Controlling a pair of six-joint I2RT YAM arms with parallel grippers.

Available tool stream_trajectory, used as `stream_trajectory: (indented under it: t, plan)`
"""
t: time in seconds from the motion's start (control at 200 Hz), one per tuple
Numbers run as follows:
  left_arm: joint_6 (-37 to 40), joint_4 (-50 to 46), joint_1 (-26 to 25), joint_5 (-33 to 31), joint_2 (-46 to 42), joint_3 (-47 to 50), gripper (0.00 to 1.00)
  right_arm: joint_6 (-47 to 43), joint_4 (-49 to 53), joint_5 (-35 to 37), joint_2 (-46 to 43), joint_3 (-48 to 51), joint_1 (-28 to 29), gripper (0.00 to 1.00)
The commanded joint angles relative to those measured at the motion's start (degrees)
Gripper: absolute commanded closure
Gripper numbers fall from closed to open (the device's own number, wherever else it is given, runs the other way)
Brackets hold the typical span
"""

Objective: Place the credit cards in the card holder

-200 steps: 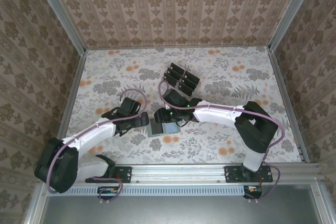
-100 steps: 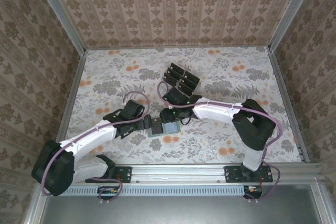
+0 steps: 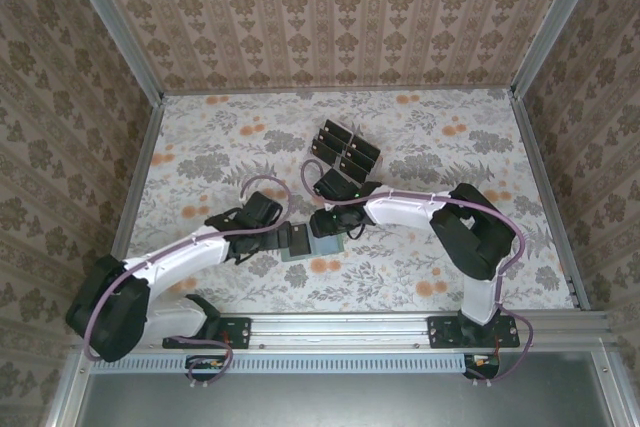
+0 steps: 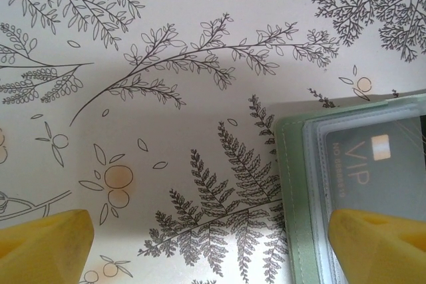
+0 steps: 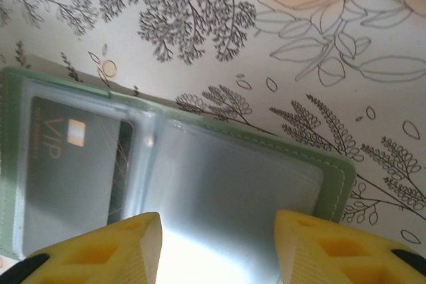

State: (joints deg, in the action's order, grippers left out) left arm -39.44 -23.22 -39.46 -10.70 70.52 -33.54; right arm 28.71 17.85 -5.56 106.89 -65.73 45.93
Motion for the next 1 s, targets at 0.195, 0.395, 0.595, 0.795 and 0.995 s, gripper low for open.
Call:
stream_trajectory:
  t: [0.195, 0.395, 0.595, 0.795, 0.995]
  plan:
    - [0.26, 2.53, -0.51, -0.03, 2.34, -2.65, 0.00, -0.05, 1.33, -0.11, 0.88, -0.53, -0.11, 0.51]
    - [0.43, 3.17, -1.75, -0.55, 1.43, -1.95, 0.00, 2.67, -0.66, -3.30, 2.60, -0.58, -0.14, 0.50]
    - [0.00, 4.39, -3.22, -0.86, -0.24, -0.32, 0.00, 8.02, -5.20, -8.67, 3.67, 0.38, -0.06, 0.50]
    - [-0.36, 5.84, -5.29, -1.47, -3.02, 1.69, 0.00, 12.47, -8.60, -11.13, 4.55, 1.47, -0.08, 0.50]
    - [-0.53, 7.04, -7.41, -2.86, -6.72, 4.17, 0.00, 15.68, -10.51, -11.49, 4.51, 2.58, -0.30, 0.49]
